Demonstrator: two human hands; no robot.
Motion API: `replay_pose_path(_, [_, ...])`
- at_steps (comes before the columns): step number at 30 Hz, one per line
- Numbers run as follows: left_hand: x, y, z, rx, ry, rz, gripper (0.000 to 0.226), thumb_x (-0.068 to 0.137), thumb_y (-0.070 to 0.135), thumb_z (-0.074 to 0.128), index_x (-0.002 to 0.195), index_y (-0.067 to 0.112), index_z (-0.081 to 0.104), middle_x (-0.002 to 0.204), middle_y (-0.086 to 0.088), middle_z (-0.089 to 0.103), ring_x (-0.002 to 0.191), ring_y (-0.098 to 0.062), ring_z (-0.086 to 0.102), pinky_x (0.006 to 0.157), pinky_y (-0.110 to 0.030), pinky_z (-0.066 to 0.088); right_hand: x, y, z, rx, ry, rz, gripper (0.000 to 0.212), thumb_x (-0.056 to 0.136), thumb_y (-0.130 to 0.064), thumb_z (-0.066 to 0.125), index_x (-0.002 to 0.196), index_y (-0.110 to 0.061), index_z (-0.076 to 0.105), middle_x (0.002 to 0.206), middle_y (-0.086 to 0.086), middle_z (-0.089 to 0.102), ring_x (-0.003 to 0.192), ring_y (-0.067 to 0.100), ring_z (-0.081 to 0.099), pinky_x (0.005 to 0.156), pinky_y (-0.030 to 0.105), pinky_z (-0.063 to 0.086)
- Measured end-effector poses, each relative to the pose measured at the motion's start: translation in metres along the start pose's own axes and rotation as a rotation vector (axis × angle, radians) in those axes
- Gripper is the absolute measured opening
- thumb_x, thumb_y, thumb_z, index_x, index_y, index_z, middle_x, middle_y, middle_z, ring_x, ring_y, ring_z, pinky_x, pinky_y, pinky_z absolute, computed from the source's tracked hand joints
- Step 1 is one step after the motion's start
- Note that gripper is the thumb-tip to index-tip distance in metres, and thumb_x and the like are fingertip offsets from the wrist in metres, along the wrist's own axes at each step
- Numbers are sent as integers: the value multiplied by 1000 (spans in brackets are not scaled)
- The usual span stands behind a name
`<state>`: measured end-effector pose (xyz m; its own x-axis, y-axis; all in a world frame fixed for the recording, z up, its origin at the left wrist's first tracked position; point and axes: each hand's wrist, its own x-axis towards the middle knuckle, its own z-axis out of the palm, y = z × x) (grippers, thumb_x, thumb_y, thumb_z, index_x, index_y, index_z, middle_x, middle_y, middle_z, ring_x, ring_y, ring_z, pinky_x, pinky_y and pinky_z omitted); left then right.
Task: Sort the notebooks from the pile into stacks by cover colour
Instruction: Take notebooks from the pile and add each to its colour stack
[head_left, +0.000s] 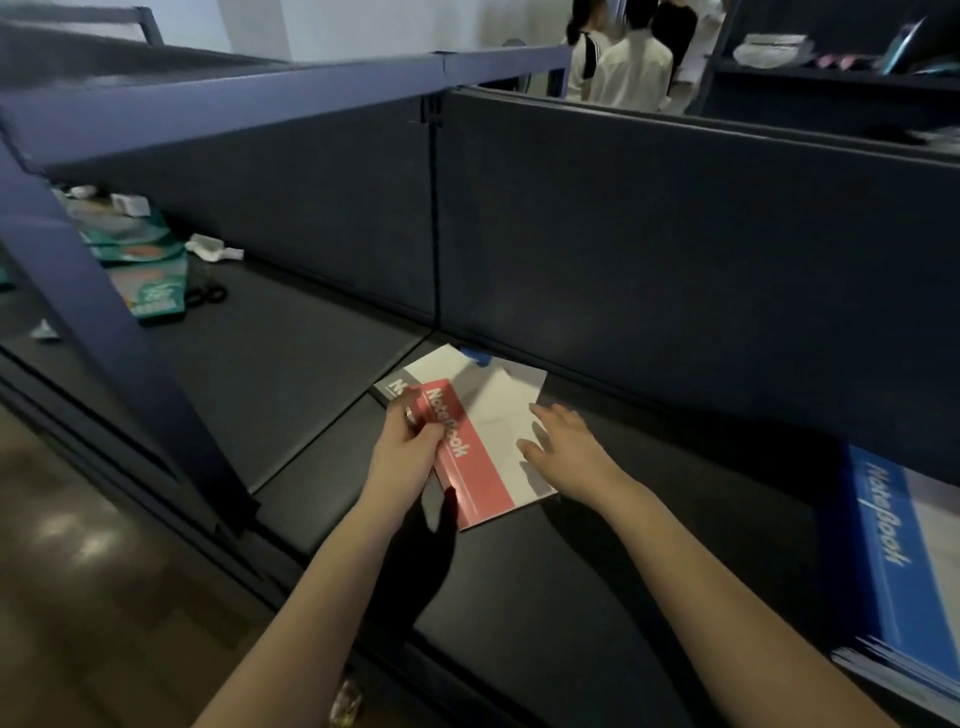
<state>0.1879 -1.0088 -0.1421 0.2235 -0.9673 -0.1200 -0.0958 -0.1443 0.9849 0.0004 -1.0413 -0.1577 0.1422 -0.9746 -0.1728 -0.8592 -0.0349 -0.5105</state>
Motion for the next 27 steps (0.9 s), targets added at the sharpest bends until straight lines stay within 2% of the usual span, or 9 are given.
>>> replay_pose_path(2, [7, -1, -4, -57, -15, -39, 32, 89, 2, 50, 117, 18, 51, 90, 2, 64, 79, -15, 62, 77, -35, 49, 10, -4, 10, -90, -31, 11, 67, 96, -44, 47, 151, -18, 20, 157, 13, 16, 146, 31, 6, 118, 46, 14])
replay_pose_path(5, [16, -1, -7, -109, -44, -42, 27, 90, -2, 46, 100, 23, 51, 82, -1, 63, 71, -17, 62, 72, -38, 50, 19, -10, 14, -152, -17, 5, 72, 91, -50, 53, 149, -18, 25, 155, 14, 20, 144, 35, 10, 116, 49, 15])
replay_pose_path(8, [23, -2, -7, -175, -50, -79, 33, 90, -3, 46, 115, 18, 48, 85, -3, 63, 70, -17, 63, 65, -35, 53, 24, -14, 9, -78, 15, 15, 77, 85, -50, 63, 148, -19, 30, 151, 11, 27, 140, 29, 20, 113, 42, 26])
replay_pose_path(11, [28, -2, -3, -213, -63, -122, 37, 90, -2, 47, 121, 16, 46, 78, -2, 64, 61, -12, 63, 54, -26, 49, 25, -16, 5, -35, 65, 49, 76, 80, -49, 69, 143, -20, 37, 142, 9, 32, 131, 25, 28, 100, 34, 36])
replay_pose_path(15, [33, -3, 1, -224, -103, -132, 39, 91, 0, 49, 127, 14, 45, 85, -2, 66, 64, -10, 65, 57, -26, 49, 29, -24, 3, -187, 111, 120, 84, 77, -57, 68, 142, -16, 34, 135, 13, 38, 124, 28, 35, 95, 35, 39])
replay_pose_path(20, [31, -5, -1, -198, -140, -130, 33, 93, 1, 47, 124, 15, 45, 83, -4, 65, 55, -6, 64, 47, -18, 49, 34, -30, 3, -332, 119, 201, 90, 75, -69, 60, 137, -7, 36, 128, 16, 46, 117, 30, 47, 91, 37, 41])
replay_pose_path(23, [31, -5, -4, -242, -124, -205, 31, 93, 7, 48, 123, 18, 51, 85, -7, 67, 61, -12, 64, 47, -18, 48, 33, -29, 7, -323, 138, 227, 88, 77, -71, 55, 132, -4, 41, 126, 14, 49, 113, 28, 52, 89, 36, 43])
replay_pose_path(25, [31, -9, -5, -316, -100, -296, 30, 91, 13, 51, 118, 26, 56, 89, -8, 69, 71, -18, 65, 54, -25, 48, 31, -27, 11, -263, 161, 238, 83, 78, -70, 56, 129, -4, 42, 126, 12, 52, 114, 27, 53, 90, 37, 44])
replay_pose_path(27, [32, -9, -7, -354, -98, -354, 29, 89, 17, 54, 118, 21, 57, 96, -12, 69, 77, -23, 65, 58, -30, 47, 27, -25, 12, -183, 186, 238, 76, 80, -64, 59, 124, -5, 43, 124, 11, 53, 113, 27, 54, 91, 38, 46])
